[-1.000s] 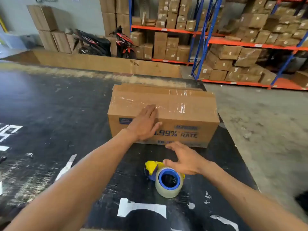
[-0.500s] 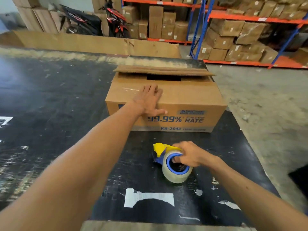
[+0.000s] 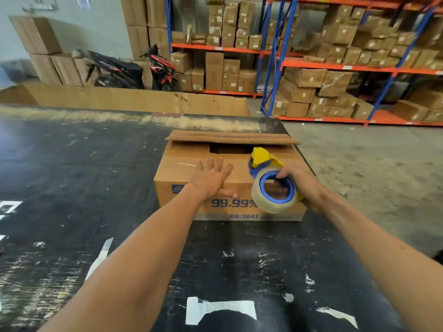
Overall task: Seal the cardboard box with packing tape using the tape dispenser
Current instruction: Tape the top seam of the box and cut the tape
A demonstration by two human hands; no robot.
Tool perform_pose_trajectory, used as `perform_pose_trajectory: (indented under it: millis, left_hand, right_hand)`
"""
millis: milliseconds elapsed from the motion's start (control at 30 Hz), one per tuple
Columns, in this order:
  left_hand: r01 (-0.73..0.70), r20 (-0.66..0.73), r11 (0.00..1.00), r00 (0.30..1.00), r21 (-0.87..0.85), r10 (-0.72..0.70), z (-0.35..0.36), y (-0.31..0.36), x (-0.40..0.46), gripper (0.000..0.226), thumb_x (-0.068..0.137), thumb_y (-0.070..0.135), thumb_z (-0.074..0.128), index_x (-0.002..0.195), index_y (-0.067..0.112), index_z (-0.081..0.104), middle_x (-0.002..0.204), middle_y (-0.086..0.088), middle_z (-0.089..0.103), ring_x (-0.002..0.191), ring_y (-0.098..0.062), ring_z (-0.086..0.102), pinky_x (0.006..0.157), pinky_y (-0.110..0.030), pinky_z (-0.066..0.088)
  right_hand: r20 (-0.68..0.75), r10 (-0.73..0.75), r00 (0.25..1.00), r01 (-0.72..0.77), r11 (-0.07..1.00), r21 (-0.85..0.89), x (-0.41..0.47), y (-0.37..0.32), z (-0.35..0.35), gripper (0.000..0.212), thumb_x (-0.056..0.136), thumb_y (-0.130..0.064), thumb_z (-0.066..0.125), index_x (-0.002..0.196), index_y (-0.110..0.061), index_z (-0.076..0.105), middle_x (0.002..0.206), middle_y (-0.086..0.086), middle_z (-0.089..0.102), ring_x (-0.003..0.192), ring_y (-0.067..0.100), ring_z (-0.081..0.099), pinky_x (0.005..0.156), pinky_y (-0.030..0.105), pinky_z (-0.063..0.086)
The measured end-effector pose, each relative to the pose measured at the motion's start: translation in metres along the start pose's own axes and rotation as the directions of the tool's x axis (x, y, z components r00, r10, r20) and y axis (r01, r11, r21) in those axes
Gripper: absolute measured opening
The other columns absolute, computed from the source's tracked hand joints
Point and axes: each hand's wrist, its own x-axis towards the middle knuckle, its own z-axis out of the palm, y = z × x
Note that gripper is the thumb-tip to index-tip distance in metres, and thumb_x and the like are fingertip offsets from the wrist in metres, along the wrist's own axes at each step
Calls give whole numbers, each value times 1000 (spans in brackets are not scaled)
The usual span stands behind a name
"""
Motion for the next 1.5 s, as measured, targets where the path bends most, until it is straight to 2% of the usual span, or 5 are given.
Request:
perform_pose_trajectory:
  millis: [333, 567, 700, 900, 1500]
  left_hand:
    - [17, 27, 951, 1000, -308, -10, -12, 10, -38, 94, 88, 59, 57, 160, 21, 11, 168, -14, 2, 153, -40, -2, 123, -55, 2]
    - [19, 124, -437, 969, -899, -212, -48, -19, -47, 45, 100, 45, 45, 123, 10, 63, 133, -19, 63, 118, -28, 63, 105, -40, 47]
    - [29, 133, -665, 985, -746, -107, -67, -34, -41, 73, 97, 59, 45, 134, -3, 54, 131, -30, 61, 121, -41, 62, 111, -50, 42]
    - [-43, 92, -678, 982, -734, -162, -97, -45, -23, 68, 97, 56, 48, 133, -2, 51, 129, -32, 62, 114, -41, 66, 95, -48, 53]
    - [-71, 236, -333, 571, -940, -786, -78, -112, 25, 27, 87, -16, 48, 93, 6, 62, 87, -22, 69, 54, -24, 67, 41, -28, 55]
  right_hand:
    - [-14, -338, 941, 328, 921, -209, 3, -33, 24, 43, 80, -20, 70, 114, -46, 67, 93, -27, 63, 87, 16, 61, 74, 37, 51]
    - [25, -441, 897, 433, 867, -247, 14, -51, 19, 51, 74, -42, 82, 120, -54, 63, 115, -24, 60, 98, 0, 58, 81, 25, 51]
    - [35, -568, 822, 549, 775, -312, 39, -63, 14, 56, 73, -47, 80, 125, -53, 60, 92, -21, 53, 89, 8, 53, 77, 27, 45]
    - [219, -668, 711, 640, 488, -593, 87, -53, 19, 58, 77, -57, 73, 131, -55, 52, 85, 2, 48, 78, 10, 45, 65, 23, 35]
    - [429, -530, 732, 677, 635, -372, 198, -68, 88, 52, 75, -67, 71, 124, -62, 55, 97, -1, 59, 89, 14, 54, 83, 41, 47]
